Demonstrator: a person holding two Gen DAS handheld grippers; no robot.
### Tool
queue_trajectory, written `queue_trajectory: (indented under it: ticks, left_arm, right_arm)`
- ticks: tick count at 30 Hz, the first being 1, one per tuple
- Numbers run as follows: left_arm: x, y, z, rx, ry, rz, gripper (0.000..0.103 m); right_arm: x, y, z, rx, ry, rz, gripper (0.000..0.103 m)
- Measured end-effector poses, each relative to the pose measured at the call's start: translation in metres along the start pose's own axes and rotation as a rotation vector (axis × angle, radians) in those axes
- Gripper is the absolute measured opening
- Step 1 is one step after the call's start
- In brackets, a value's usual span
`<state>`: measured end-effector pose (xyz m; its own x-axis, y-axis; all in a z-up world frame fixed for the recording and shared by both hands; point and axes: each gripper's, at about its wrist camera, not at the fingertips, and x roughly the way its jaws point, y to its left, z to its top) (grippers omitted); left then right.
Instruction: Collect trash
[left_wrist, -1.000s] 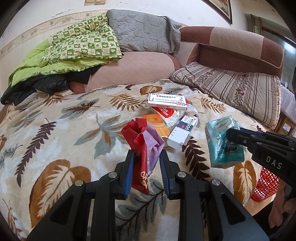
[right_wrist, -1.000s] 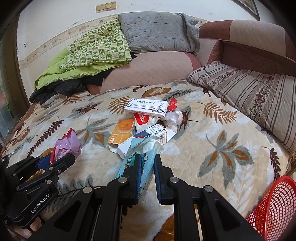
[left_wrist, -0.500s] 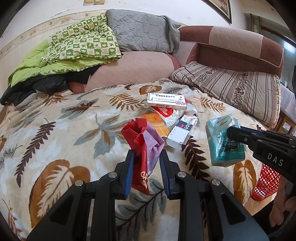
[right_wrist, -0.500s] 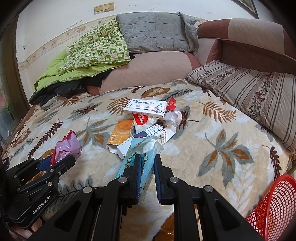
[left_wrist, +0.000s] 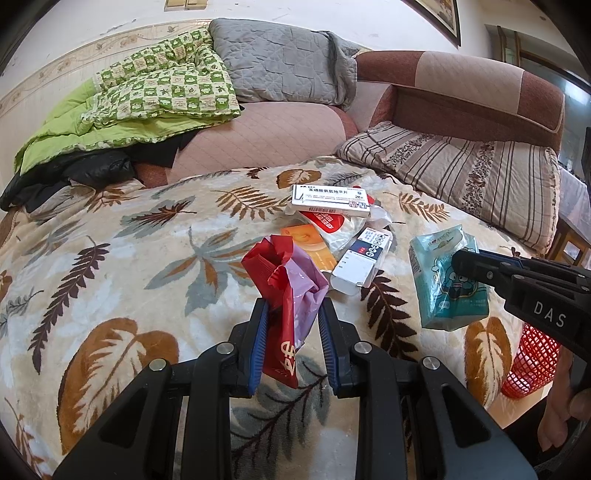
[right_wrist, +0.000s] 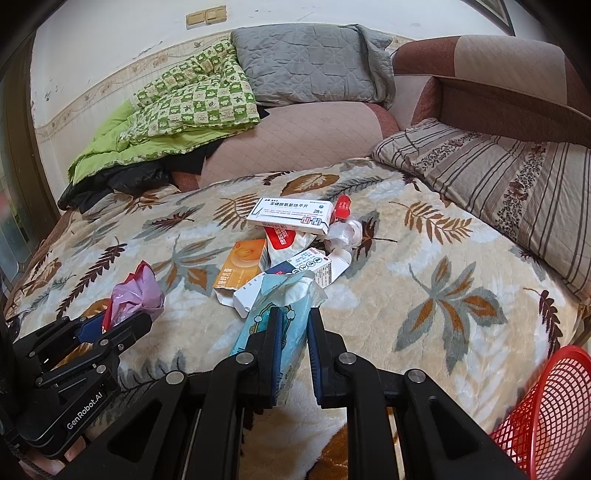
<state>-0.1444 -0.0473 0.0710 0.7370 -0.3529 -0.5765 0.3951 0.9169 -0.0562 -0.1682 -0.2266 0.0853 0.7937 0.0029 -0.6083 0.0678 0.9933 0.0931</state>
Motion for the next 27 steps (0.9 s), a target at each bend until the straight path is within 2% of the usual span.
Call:
queue_trajectory:
  ticks: [15, 21, 27]
  left_arm:
    - [0.000, -0.002, 0.000, 0.002, 0.001, 0.002, 0.026]
    - [0.000, -0.003, 0.000, 0.004, 0.007, -0.001, 0.026]
    - [0.000, -0.008, 0.000, 0.032, 0.028, -0.074, 0.026]
  right_arm:
    - [-0.001, -0.001, 0.001, 0.006, -0.002, 0.003, 0.014]
    - [-0.009, -0.008, 0.001, 0.061, -0.014, 0.013, 0.014]
    - [-0.045, -0.033, 0.004, 0.154, -0.045, 0.025, 0.014]
